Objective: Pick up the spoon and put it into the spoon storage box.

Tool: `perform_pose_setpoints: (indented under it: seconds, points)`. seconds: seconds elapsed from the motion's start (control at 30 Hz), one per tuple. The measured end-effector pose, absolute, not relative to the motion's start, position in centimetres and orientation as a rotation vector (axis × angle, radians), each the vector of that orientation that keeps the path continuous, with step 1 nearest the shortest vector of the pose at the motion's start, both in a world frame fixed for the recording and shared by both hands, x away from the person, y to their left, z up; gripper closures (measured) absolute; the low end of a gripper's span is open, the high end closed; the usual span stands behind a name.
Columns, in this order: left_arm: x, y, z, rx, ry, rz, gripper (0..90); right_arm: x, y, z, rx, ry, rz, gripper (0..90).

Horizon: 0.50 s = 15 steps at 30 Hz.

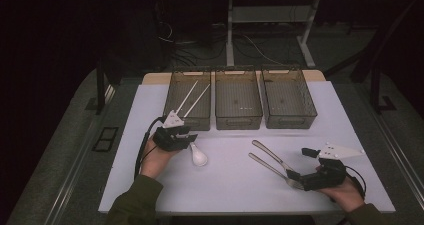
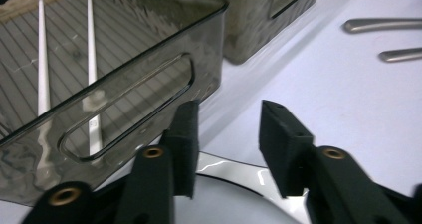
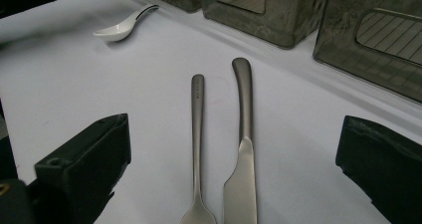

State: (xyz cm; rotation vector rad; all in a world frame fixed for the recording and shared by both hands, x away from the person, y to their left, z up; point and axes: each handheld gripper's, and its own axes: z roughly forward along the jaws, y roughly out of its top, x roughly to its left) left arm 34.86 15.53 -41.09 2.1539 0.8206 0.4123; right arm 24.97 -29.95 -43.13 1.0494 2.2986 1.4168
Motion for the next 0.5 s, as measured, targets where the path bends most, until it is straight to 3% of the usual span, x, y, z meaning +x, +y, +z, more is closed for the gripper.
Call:
perform_pose_setpoints:
  seconds: [0.33,0.5]
  points:
    - [36.2,14.8,-42.3,2.188,0.863,0.401,84.7,25.0,-30.0,-43.1,1.056,2.3,1.413,0.9]
    - [36.8,14.7,-42.8,2.194,0.873,0.403,88.6,25.0,-30.0,-43.2,1.052,2.299,1.414,0.9]
